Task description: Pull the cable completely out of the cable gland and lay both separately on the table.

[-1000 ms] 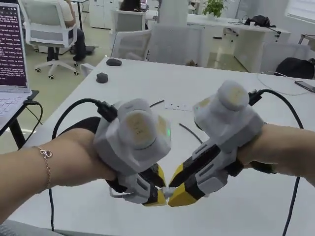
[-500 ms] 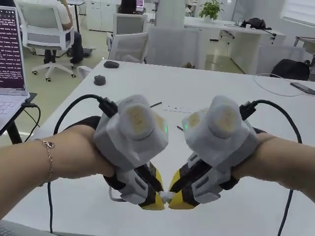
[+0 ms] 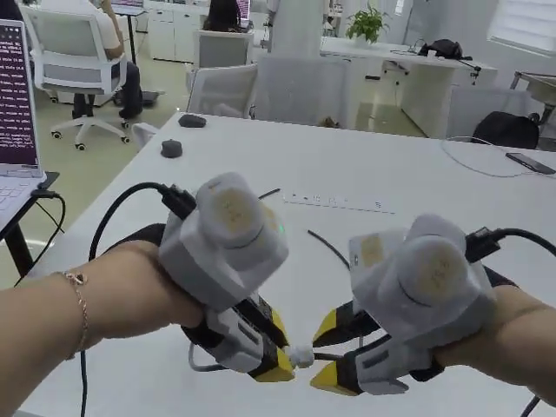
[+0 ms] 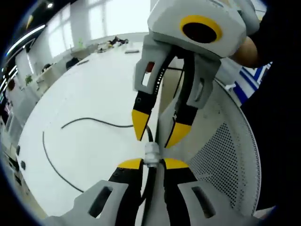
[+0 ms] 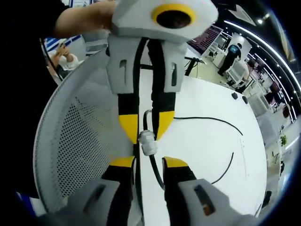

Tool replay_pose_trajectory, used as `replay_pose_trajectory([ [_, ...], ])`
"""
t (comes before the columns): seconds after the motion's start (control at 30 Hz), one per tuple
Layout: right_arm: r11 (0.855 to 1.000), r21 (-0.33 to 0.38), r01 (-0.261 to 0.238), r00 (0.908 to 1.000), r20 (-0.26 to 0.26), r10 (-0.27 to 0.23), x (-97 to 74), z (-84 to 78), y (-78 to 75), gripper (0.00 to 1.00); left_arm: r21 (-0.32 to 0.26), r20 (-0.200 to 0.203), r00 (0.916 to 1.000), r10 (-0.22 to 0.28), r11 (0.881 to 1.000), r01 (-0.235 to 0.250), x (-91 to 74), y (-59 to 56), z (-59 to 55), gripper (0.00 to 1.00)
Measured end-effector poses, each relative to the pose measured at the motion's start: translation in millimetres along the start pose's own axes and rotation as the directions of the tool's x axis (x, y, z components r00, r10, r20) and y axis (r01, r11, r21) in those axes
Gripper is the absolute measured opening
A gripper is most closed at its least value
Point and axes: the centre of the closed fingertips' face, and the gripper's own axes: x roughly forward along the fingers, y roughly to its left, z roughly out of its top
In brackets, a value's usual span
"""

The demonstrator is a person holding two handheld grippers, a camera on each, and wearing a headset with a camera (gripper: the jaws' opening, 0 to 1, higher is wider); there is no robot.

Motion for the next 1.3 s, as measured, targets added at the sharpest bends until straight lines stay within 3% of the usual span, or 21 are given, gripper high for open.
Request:
replay_pose_trajectory([
  [0.07, 0.999, 0.007, 0.036, 0.9991, 0.022, -0.036, -1.8, 2.6, -5.7, 0.18, 0.05, -0.015, 0.999, 0.041, 0.998, -0.04, -0.4, -1.5, 1.6, 0.17],
  [0.1, 0.999, 0.014, 0.046, 0.9986, 0.024, -0.046, -2.1, 3.0, -7.0, 0.13, 0.074, -0.003, 0.9983, 0.058, 0.996, -0.058, -0.1, -1.7, 4.7, 0.17],
  [0.2, 0.998, -0.016, 0.065, 0.9977, 0.018, -0.065, -2.1, -0.3, -6.5, 0.05, 0.094, 0.011, 0.9949, 0.1, 0.99, -0.101, -0.1, -1.8, 8.5, 0.17],
  [0.33, 0.997, -0.009, 0.072, 0.9973, 0.011, -0.072, 1.6, -6.3, -2.8, 0.04, 0.055, -0.013, 0.9945, 0.104, 0.993, -0.103, 5.2, -2.7, 1.6, 0.17],
  [0.4, 0.996, -0.014, 0.09, 0.9959, -0.011, -0.09, 2.8, -14.8, -3.8, 0.04, 0.071, -0.041, 0.992, 0.12, 0.991, -0.117, 6.6, -1.0, -6.2, 0.17],
  [0.53, 0.993, 0.054, 0.101, 0.9949, 0.0, -0.101, -1.1, -27.3, -7.7, 0.04, 0.041, -0.05, 0.9902, 0.13, 0.991, -0.128, 4.1, 2.4, -14.9, 0.17],
  [0.63, 0.984, 0.083, 0.157, 0.9875, -0.027, -0.155, -6.4, -44.4, -16.3, 0.04, 0.017, -0.075, 0.9846, 0.158, 0.987, -0.157, -1.1, 10.0, -24.7, 0.17],
  [0.77, 0.976, 0.139, 0.169, 0.9851, -0.059, -0.162, -10.2, -66.9, -20.1, 0.04, -0.01, -0.078, 0.9835, 0.163, 0.986, -0.165, -6.4, 12.9, -30.7, 0.17],
  [0.9, 0.971, 0.106, 0.215, 0.9693, -0.144, -0.199, -14.0, -95.2, -29.8, 0.04, -0.029, -0.107, 0.9776, 0.181, 0.982, -0.185, -12.5, 18.5, -41.4, 0.17],
  [1.03, 0.962, 0.122, 0.245, 0.9594, -0.174, -0.222, -13.5, -108.7, -37.9, 0.05, -0.06, -0.094, 0.9797, 0.177, 0.981, -0.183, -13.4, 17.2, -39.5, 0.17],
  [1.07, 0.955, 0.128, 0.269, 0.9453, -0.226, -0.236, -16.3, -115.7, -39.6, 0.08, -0.06, -0.1, 0.9788, 0.179, 0.981, -0.185, -13.0, 16.9, -39.8, 0.17],
  [1.1, 0.96, 0.093, 0.263, 0.9395, -0.252, -0.232, -15.2, -115.8, -38.6, 0.13, -0.045, -0.111, 0.9759, 0.188, 0.98, -0.194, -12.5, 17.3, -40.5, 0.17],
  [1.13, 0.967, 0.07, 0.243, 0.9436, -0.248, -0.219, -12.7, -111.8, -35.1, 0.16, -0.042, -0.111, 0.9755, 0.19, 0.98, -0.195, -11.7, 16.9, -39.8, 0.17],
  [1.2, 0.972, 0.097, 0.214, 0.96, -0.205, -0.191, -6.3, -95.2, -25.4, 0.19, -0.045, -0.104, 0.9769, 0.187, 0.98, -0.192, -10.6, 16.3, -36.5, 0.17],
  [1.23, 0.975, 0.111, 0.192, 0.9707, -0.168, -0.171, -2.9, -84.6, -20.4, 0.2, -0.047, -0.102, 0.978, 0.182, 0.981, -0.187, -9.3, 14.8, -34.2, 0.17],
  [1.3, 0.98, 0.112, 0.162, 0.9835, -0.1, -0.151, 1.0, -59.1, -13.0, 0.22, -0.038, -0.103, 0.978, 0.181, 0.982, -0.186, -8.2, 13.1, -31.6, 0.16],
])
